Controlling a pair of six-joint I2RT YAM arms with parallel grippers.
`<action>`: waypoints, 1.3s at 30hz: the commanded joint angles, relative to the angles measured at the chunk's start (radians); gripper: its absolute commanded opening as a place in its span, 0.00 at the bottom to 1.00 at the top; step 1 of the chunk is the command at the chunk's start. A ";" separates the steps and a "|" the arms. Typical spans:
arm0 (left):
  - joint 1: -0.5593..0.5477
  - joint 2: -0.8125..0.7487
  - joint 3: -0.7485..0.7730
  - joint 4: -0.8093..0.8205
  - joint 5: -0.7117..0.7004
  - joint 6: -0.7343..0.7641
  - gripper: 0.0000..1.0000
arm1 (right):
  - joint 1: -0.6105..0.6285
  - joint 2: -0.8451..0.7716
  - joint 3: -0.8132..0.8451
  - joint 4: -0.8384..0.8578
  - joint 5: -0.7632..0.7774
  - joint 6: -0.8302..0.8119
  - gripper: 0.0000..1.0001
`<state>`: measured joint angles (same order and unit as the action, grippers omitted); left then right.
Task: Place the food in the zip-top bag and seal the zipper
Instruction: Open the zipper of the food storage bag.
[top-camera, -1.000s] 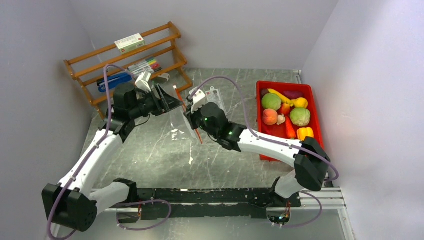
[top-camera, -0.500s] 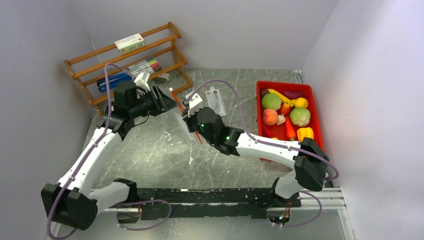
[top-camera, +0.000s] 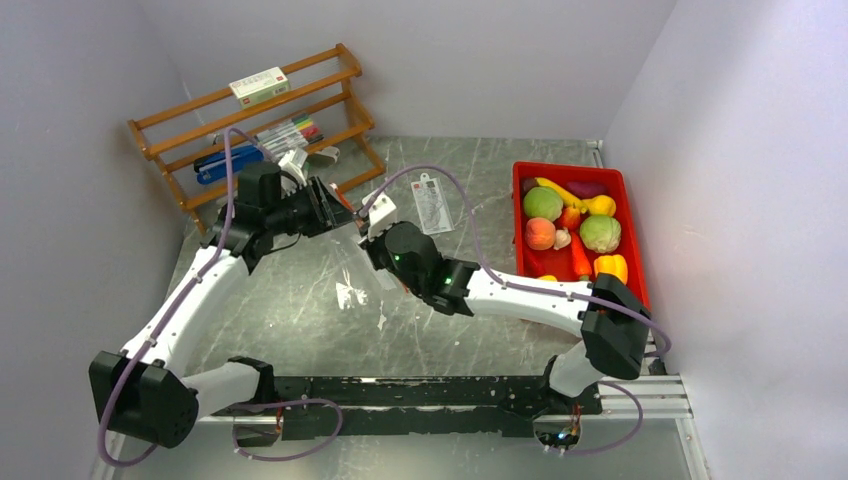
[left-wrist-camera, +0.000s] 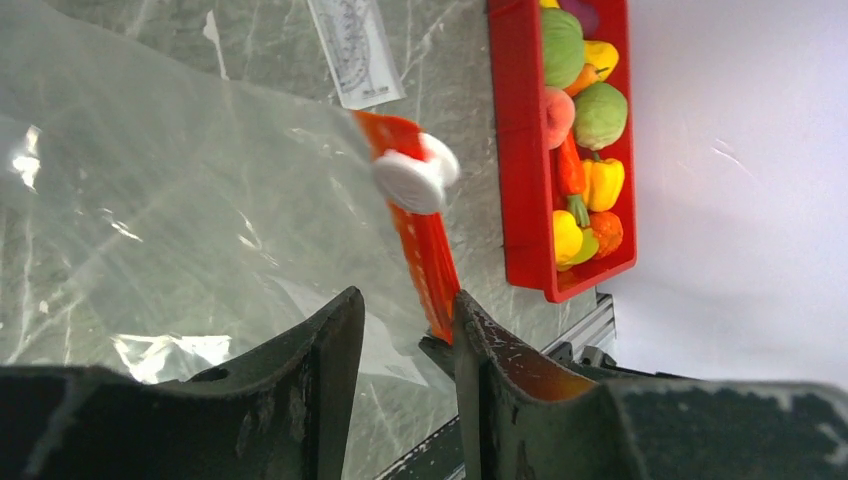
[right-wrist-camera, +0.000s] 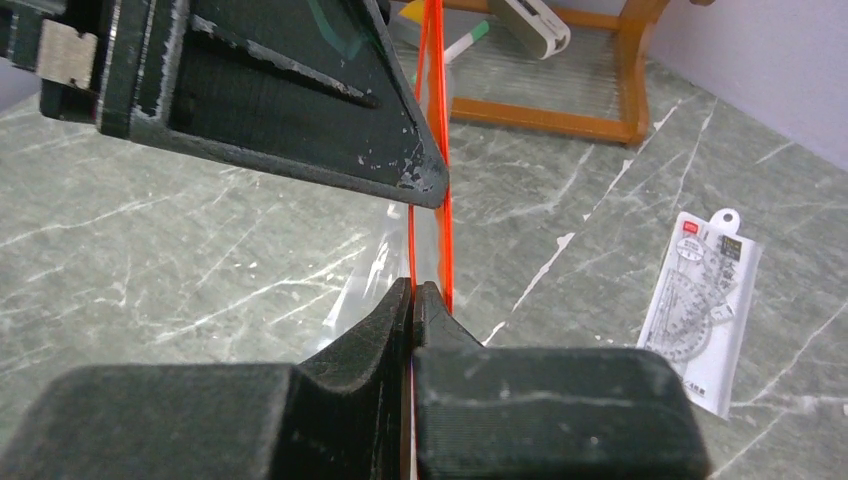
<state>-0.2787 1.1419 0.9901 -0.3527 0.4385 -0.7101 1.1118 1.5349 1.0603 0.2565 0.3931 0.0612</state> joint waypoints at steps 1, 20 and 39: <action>-0.006 0.012 0.046 -0.078 -0.041 0.018 0.38 | 0.015 0.006 0.031 0.024 0.053 -0.026 0.00; -0.007 0.049 0.062 -0.163 -0.040 -0.060 0.37 | 0.090 0.035 0.024 0.089 0.193 -0.170 0.00; -0.007 0.024 0.066 -0.144 -0.078 -0.009 0.07 | 0.160 0.016 0.008 0.074 0.174 -0.079 0.35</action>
<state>-0.2790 1.1862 1.0462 -0.4992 0.3962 -0.8028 1.2694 1.6024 1.0683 0.3588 0.6205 -0.1383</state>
